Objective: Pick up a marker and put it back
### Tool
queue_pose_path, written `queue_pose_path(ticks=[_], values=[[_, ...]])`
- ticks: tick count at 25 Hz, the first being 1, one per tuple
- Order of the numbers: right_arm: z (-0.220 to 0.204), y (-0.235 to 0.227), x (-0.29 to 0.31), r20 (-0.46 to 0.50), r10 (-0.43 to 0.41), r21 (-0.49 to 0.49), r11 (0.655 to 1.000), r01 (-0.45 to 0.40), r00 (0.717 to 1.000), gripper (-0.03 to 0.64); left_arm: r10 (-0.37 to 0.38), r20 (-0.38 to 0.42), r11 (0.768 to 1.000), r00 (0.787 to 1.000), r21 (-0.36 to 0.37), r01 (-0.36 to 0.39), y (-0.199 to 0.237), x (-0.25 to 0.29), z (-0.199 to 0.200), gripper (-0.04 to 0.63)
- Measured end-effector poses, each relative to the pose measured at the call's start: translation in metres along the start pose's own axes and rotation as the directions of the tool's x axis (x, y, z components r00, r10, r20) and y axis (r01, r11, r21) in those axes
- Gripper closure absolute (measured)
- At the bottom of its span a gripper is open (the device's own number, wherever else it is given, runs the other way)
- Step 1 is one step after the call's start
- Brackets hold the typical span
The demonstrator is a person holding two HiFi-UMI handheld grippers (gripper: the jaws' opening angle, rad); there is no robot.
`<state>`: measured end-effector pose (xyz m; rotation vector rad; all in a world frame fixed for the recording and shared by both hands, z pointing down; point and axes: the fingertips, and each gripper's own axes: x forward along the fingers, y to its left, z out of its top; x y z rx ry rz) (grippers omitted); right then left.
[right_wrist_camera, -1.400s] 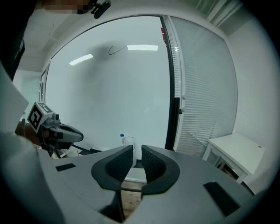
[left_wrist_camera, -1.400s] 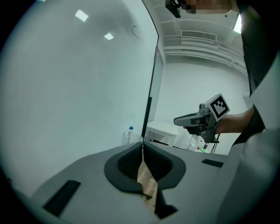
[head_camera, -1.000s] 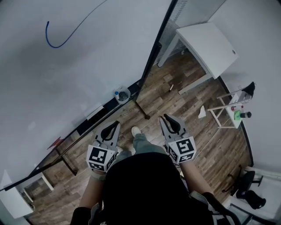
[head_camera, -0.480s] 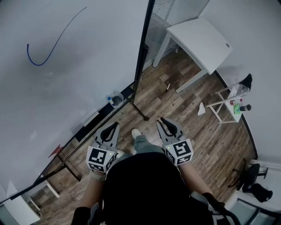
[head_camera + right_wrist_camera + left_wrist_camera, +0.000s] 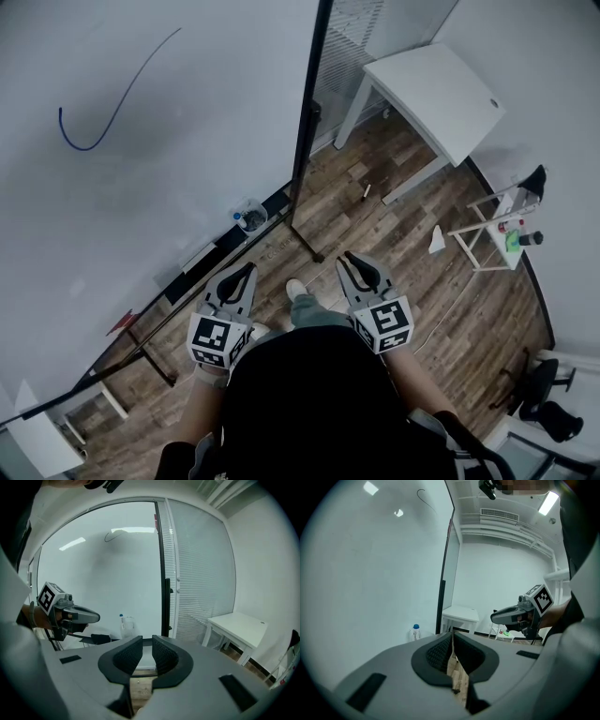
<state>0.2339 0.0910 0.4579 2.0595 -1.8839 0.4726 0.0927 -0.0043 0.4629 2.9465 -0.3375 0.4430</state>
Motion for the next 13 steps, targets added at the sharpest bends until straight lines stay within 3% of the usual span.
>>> queue_pose_path(ticks=[13], values=[[0.004, -0.009, 0.011, -0.011, 0.036, -0.019, 0.999, -0.036, 0.999, 0.534, 0.035, -0.014, 0.999, 0.999, -0.006, -0.035, 0.003, 0.006, -0.001, 0.572]])
